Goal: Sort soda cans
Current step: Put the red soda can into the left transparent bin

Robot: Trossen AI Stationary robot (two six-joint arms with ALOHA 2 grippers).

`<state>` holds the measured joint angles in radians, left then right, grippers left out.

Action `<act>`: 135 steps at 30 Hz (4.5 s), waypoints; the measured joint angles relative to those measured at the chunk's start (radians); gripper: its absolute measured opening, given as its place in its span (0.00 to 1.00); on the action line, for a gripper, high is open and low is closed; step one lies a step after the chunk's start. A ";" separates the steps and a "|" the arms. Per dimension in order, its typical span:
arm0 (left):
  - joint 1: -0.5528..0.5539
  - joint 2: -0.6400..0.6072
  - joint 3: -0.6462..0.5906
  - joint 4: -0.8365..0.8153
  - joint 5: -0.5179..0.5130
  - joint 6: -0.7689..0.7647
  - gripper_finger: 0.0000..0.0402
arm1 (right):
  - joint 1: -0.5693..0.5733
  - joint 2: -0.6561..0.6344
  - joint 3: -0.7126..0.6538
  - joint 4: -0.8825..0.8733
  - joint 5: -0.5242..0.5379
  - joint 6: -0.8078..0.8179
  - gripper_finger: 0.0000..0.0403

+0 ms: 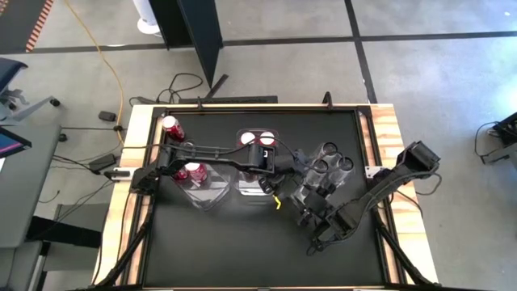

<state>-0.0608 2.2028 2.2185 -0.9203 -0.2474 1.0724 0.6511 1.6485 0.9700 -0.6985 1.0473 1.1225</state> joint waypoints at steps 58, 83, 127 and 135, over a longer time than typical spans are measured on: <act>-0.011 -0.495 -0.002 -0.479 -0.377 -0.890 0.63 | 0.318 0.000 0.426 -0.368 0.216 -0.424 0.63; 0.533 -0.926 -0.819 -0.536 -0.373 -1.603 0.53 | 0.220 0.000 0.472 -0.235 0.235 -0.791 0.63; 1.060 -0.631 -0.849 -0.452 -0.026 -1.424 0.99 | 0.258 -0.001 0.464 -0.333 0.227 -0.667 0.63; 1.061 -0.631 -0.889 -0.415 -0.046 -1.435 0.99 | 0.258 -0.001 0.464 -0.330 0.227 -0.666 0.63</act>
<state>0.9997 1.5723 1.3297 -1.3358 -0.2931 -0.3624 0.9092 1.6474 1.4345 -1.0284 1.2746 0.4564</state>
